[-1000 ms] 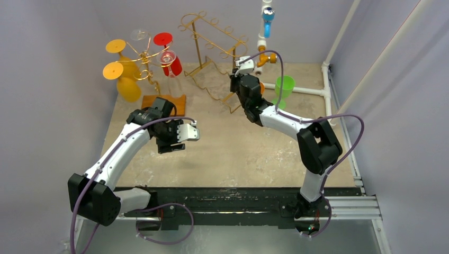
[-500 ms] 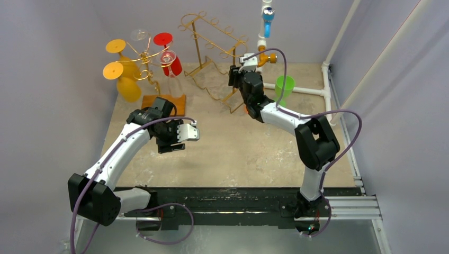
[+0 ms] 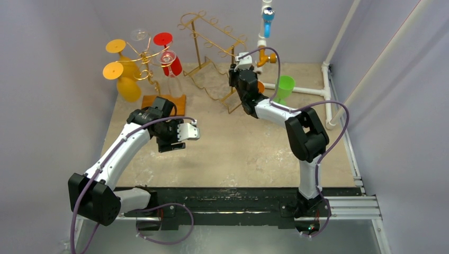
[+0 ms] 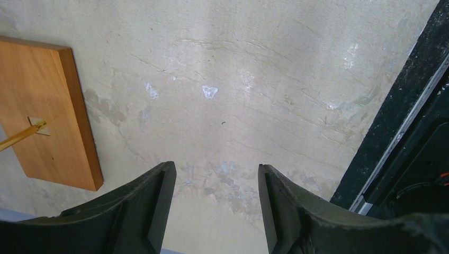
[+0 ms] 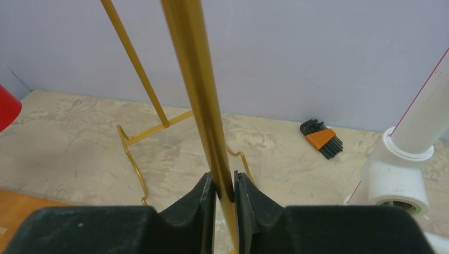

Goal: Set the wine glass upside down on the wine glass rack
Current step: Move the wine rack to the center of the board.

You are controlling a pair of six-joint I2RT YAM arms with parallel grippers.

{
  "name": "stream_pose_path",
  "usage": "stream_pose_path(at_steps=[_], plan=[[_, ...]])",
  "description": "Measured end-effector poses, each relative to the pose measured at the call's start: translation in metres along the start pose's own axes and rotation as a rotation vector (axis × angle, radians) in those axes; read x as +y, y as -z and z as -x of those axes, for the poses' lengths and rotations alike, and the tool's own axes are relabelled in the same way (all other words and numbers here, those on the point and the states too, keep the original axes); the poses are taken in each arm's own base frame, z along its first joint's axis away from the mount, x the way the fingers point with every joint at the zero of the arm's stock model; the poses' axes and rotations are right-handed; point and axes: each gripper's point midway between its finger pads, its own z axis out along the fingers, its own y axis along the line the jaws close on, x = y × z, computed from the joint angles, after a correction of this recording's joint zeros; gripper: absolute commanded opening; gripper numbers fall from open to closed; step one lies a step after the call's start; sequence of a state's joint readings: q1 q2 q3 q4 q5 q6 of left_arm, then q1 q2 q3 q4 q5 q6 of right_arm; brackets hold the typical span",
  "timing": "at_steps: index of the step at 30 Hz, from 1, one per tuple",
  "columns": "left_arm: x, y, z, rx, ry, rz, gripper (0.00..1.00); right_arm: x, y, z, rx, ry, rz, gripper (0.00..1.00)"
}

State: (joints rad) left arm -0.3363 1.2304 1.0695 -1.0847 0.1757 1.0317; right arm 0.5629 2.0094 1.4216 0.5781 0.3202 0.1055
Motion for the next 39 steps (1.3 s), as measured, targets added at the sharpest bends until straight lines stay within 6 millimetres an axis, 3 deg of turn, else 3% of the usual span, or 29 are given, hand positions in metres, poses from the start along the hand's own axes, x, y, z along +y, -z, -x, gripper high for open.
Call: stream_pose_path(at_steps=[4,12,39], plan=[[0.001,-0.001,-0.001,0.004,0.000,0.002,0.62,0.000,0.000,0.001,-0.001,0.004,0.006,0.03],[0.002,-0.004,-0.001,0.008,0.001,-0.002,0.62,0.000,0.010,0.000,0.002,0.021,0.025,0.02],[0.002,-0.004,0.001,-0.003,0.000,-0.004,0.61,-0.045,0.142,-0.004,0.031,0.018,0.018,0.01]])
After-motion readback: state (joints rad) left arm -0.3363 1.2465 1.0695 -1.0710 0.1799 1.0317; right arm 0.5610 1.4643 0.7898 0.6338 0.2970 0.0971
